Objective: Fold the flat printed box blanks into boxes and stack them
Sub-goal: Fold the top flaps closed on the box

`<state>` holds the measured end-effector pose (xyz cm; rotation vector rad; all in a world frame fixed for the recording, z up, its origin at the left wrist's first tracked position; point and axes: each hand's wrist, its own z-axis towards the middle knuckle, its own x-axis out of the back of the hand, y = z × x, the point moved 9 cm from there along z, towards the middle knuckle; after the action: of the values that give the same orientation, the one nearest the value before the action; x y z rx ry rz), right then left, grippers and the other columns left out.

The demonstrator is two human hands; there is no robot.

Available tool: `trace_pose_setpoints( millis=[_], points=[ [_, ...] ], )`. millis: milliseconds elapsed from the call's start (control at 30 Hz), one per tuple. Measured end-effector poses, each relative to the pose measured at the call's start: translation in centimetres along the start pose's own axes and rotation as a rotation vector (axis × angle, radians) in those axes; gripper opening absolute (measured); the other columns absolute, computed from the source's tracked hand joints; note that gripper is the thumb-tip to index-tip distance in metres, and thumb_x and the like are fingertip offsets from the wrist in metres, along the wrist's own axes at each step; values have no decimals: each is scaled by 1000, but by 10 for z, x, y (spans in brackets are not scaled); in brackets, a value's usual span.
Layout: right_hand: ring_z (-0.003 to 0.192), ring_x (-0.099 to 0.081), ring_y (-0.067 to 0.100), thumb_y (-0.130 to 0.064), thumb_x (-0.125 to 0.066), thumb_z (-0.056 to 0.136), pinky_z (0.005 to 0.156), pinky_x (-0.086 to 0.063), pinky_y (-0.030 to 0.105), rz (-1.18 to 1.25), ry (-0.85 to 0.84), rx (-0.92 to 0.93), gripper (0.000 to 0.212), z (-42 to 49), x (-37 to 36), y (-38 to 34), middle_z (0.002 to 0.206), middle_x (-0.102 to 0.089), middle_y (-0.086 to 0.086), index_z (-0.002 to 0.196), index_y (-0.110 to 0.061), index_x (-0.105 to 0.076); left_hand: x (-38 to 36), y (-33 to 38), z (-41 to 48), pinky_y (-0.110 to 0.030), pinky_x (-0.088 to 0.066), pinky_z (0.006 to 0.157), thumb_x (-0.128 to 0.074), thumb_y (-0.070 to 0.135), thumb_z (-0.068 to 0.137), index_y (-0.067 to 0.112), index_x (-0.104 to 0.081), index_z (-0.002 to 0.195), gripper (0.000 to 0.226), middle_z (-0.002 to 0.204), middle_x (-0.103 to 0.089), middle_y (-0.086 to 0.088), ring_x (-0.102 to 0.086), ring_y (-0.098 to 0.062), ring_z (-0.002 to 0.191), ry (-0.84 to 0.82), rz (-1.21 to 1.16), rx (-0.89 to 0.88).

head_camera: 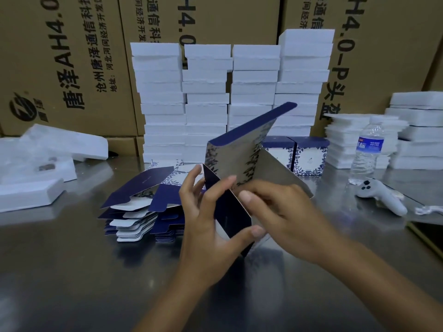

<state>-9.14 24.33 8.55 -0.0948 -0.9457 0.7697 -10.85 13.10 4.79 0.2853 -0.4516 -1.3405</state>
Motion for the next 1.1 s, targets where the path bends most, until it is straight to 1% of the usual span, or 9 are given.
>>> trace_pose_setpoints(
  millis=[100,267,333,433,533,633,800,933,1100],
  points=[
    [78,-64,15,-68,-27,89,71,-50,38,251,-17,27,63,-7,-6,4,83,-68,-1,92,-19,-66,-2,-2,1,-3,-21,102,-36,75,83,54,-38,130,51,146,-21,2,-21,11,135,-47,-16,56],
    [65,-62,10,-53,-54,82,56,-52,33,-96,109,164,32,-25,-7,1,74,-65,-12,104,-30,-60,5,-9,6,-23,-28,108,-26,66,92,58,-30,135,44,143,-37,25,-32,-7,137,-69,-150,171],
    [54,-55,20,-41,-52,86,48,-48,32,-196,244,213,28,-32,-5,-2,61,-59,-4,91,-15,-64,7,-10,8,-20,-26,106,-30,56,93,51,-34,135,43,139,-39,33,-33,-3,136,-66,-180,194],
    [59,-53,14,-38,-49,93,62,-48,23,-125,433,218,37,-38,5,-3,62,-62,-2,80,-8,-67,11,-14,11,-8,-30,98,-37,47,93,44,-39,134,41,129,-46,37,-39,7,127,-64,-179,217],
    [75,-64,3,-36,-56,89,63,-50,13,144,495,38,12,-37,13,13,80,-69,-13,100,-35,-60,10,-27,10,-11,-38,90,-55,41,92,48,-40,133,44,118,-51,29,-50,2,105,-83,-112,303],
    [77,-67,-2,-23,-57,87,58,-55,18,415,471,-62,46,-35,8,28,87,-69,-26,112,-58,-41,4,-30,6,-4,-35,83,-59,24,90,51,-37,131,53,112,-50,24,-47,6,93,-114,-20,310],
    [84,-58,1,-32,-54,83,74,-48,27,80,566,-78,12,-38,15,34,89,-62,-20,88,-39,-61,-3,-28,5,-6,-36,80,-55,31,90,39,-61,109,22,103,-55,7,-51,2,97,-155,95,232],
    [89,-48,5,-37,-55,81,78,-37,14,-24,615,-68,22,-46,16,40,93,-43,-7,84,-21,-71,-9,-34,1,-5,-34,79,-56,37,91,37,-65,100,12,100,-52,6,-50,-1,97,-196,75,267],
    [86,-51,11,-34,-60,82,84,-35,32,-138,616,27,26,-46,14,30,79,-61,-5,64,-17,-69,-16,-44,-4,-9,-36,74,-53,39,93,29,-64,79,21,94,-52,1,-51,-3,88,-196,11,354]
  ],
)
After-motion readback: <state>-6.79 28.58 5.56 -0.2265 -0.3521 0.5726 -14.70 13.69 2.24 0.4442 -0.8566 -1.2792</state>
